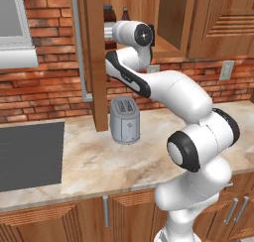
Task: Collect the paprika, ketchup, and shaker from the cabinet and place them next to the stove.
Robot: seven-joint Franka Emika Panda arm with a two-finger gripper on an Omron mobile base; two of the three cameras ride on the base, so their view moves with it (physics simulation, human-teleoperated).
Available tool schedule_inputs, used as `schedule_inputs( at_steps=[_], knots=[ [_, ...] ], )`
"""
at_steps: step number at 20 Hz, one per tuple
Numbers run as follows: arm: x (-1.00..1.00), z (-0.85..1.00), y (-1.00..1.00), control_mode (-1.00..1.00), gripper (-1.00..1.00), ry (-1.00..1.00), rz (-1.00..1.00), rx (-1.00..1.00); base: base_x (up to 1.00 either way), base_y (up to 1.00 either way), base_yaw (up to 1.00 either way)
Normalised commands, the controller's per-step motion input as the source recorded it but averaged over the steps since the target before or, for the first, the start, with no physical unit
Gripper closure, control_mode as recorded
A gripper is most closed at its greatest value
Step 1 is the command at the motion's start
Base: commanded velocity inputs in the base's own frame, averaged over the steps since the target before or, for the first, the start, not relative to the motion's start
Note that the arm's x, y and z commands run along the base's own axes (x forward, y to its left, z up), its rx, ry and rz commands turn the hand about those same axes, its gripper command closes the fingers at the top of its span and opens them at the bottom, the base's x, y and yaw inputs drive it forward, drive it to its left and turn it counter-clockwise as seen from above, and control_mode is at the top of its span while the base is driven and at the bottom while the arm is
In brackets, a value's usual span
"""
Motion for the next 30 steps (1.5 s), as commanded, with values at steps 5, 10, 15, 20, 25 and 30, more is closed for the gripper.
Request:
schedule_inputs(
  at_steps=[5, 10, 15, 20, 25, 30],
  knots=[
    [0.0, 0.0, 0.1, -1.0, -1.0, 0.04, 0.0, -0.02, 0.0, 0.0, 0.0],
    [0.0, 0.0, 0.04, -1.0, -1.0, 0.04, 0.0, -0.02, 0.0, 0.0, 0.0],
    [0.0, 0.0, 0.0, -1.0, -1.0, 0.03, 0.0, 0.0, 0.0, 0.0, 0.0],
    [0.0, 0.0, 0.0, -1.0, -1.0, 0.01, 0.0, 0.0, 0.0, 0.0, 0.0],
    [0.07, 0.0, 0.0, -1.0, -1.0, 0.02, 0.0, 0.0, 0.0, 0.0, 0.0],
    [0.16, 0.0, 0.0, -1.0, -1.0, 0.01, 0.0, 0.0, 0.0, 0.0, 0.0]
  ],
)
